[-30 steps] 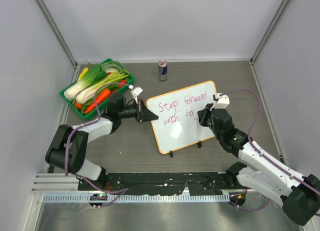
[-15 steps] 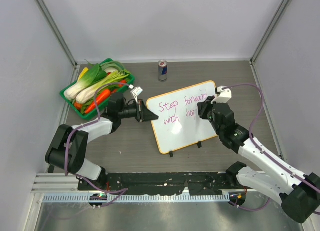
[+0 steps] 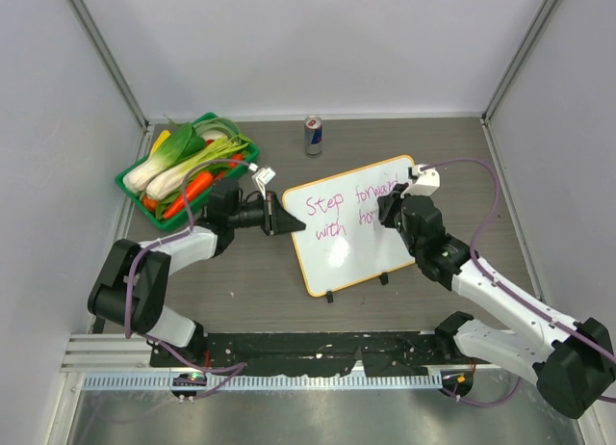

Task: Write a sentence on the whiteboard

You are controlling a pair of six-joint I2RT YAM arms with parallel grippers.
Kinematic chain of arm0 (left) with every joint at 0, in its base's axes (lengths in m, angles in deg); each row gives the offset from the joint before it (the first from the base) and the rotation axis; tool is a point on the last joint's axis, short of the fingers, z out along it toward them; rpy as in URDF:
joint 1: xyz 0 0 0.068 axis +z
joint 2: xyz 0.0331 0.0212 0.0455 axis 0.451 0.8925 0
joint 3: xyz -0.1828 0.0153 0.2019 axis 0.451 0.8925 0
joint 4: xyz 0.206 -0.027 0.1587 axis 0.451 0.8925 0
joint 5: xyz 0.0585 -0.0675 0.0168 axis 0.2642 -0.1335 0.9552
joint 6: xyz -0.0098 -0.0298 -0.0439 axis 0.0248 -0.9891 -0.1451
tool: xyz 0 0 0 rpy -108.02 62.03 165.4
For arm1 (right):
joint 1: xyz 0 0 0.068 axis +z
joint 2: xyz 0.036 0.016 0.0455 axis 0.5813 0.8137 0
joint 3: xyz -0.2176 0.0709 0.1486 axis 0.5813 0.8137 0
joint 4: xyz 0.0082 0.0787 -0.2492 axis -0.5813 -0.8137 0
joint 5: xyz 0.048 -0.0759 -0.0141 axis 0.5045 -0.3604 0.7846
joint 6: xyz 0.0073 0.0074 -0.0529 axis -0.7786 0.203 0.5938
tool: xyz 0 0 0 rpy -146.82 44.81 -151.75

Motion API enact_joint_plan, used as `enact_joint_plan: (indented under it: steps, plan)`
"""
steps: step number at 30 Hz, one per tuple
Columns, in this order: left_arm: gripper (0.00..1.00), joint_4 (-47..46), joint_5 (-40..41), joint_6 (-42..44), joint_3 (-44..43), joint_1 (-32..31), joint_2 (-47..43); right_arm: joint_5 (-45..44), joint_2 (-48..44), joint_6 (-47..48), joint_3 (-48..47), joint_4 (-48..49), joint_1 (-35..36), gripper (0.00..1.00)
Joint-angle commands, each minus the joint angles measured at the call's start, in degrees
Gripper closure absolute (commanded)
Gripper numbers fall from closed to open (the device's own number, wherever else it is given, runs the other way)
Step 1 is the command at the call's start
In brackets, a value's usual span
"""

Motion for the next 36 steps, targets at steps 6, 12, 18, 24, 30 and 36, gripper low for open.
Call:
enact_joint_plan:
  steps: [6, 12, 18, 24, 30, 36]
  plan:
    - [1.00, 8.5, 3.3, 12.0, 1.8, -2.0, 2.6, -4.8, 0.2, 1.5, -1.4, 0.6, -0.8, 0.99]
    - [1.00, 8.6, 3.4, 12.0, 1.7, -2.2, 2.6, -4.6, -0.2, 1.5, -0.7, -0.1, -1.1, 0.99]
    - [1.00, 8.7, 3.4, 12.1, 1.7, -2.1, 2.6, -2.1, -0.4, 1.1, -0.1, -2.7, -1.2, 0.99]
    - [1.00, 8.7, 3.4, 12.0, 1.6, -2.3, 2.6, -0.3, -1.4, 0.9, 0.9, -3.6, -1.1, 0.98]
    - [1.00, 8.8, 3.5, 12.1, 1.6, -2.3, 2.6, 2.8, -1.7, -0.5, 1.4, -2.9, -1.1, 0.99]
    - [1.00, 8.8, 3.5, 12.1, 1.5, -2.2, 2.6, 3.7, -2.1, -2.0, 1.4, -2.0, -1.1, 0.99]
